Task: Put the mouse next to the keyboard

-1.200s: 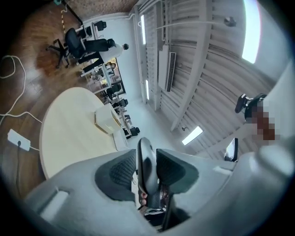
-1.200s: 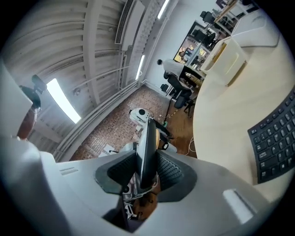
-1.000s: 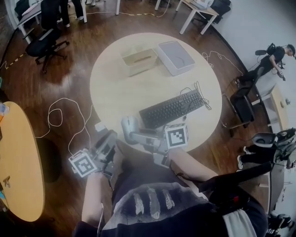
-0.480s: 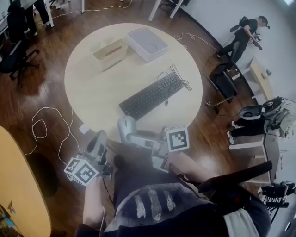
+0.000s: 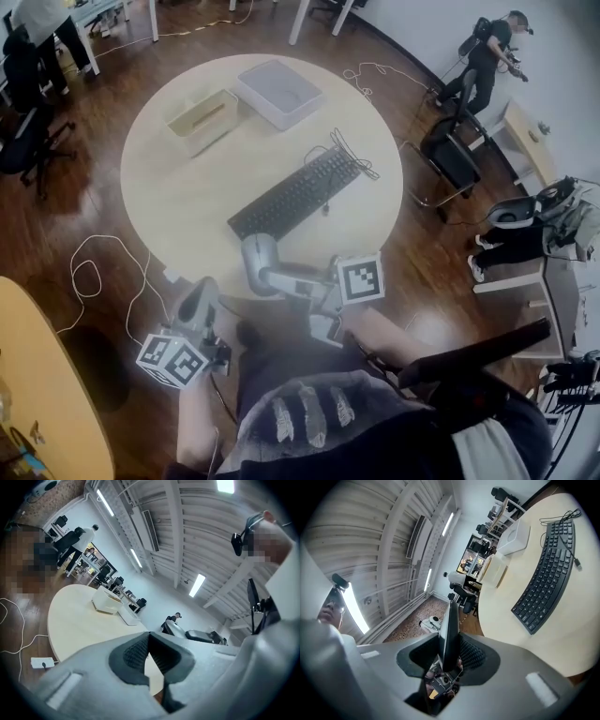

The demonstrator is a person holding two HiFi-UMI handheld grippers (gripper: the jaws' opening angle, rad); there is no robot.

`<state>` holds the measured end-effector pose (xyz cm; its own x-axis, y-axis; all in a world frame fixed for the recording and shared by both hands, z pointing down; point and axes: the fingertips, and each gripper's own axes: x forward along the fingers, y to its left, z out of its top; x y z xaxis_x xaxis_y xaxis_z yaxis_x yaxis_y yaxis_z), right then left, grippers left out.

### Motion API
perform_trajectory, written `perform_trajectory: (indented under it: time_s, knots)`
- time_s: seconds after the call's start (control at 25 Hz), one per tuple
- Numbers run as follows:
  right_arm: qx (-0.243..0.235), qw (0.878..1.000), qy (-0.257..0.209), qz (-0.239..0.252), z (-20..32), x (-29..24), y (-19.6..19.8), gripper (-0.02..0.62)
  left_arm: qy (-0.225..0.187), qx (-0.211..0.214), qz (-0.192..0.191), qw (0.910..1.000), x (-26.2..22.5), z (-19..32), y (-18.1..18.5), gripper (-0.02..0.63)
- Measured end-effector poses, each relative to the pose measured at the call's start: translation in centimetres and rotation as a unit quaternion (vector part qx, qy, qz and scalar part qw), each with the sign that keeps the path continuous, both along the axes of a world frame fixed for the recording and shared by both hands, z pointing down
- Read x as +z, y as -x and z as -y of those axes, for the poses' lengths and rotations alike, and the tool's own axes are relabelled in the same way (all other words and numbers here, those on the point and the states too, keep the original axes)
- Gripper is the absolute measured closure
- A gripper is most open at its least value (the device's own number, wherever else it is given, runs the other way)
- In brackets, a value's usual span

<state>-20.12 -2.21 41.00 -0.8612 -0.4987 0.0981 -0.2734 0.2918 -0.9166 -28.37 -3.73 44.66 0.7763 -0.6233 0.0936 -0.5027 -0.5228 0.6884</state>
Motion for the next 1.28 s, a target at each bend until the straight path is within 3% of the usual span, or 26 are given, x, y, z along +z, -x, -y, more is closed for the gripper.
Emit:
perform_trajectory:
  time_s: [0.28, 0.64, 0.88, 1.04, 1.16, 1.28]
  knots:
    - [0.020, 0.999, -0.023, 0.037, 1.2, -0.8, -7.9, 0.463, -0.033, 0.009, 0.092, 0.9952, -0.6, 0.3, -7.0, 0.609]
    - [0.014, 0.992, -0.027, 0.123, 0.0, -1.9, -22.1, 0.463, -0.051, 0.000, 0.183, 0.9818, -2.7, -0.5, -20.6, 0.609]
    - [-0.010, 0.985, -0.027, 0.172, -0.9, -2.2, -29.2, 0.463, -0.062, -0.032, 0.219, 0.9733, -4.6, -1.8, -25.9, 0.609]
    - [-0.027, 0.986, -0.037, 0.161, -1.2, -2.0, -31.3, 0.463, -0.048, -0.041, 0.239, 0.9690, -3.9, -3.0, -27.1, 0.609]
    - [-0.040, 0.984, -0.057, 0.166, -1.5, -2.2, -32.4, 0.463, -0.039, -0.028, 0.228, 0.9726, -3.5, -3.1, -28.6, 0.609]
    - [-0.033, 0.983, -0.059, 0.171, -1.7, -2.2, -33.6, 0.463, -0.046, -0.010, 0.241, 0.9695, -3.2, -2.1, -30.4, 0.609]
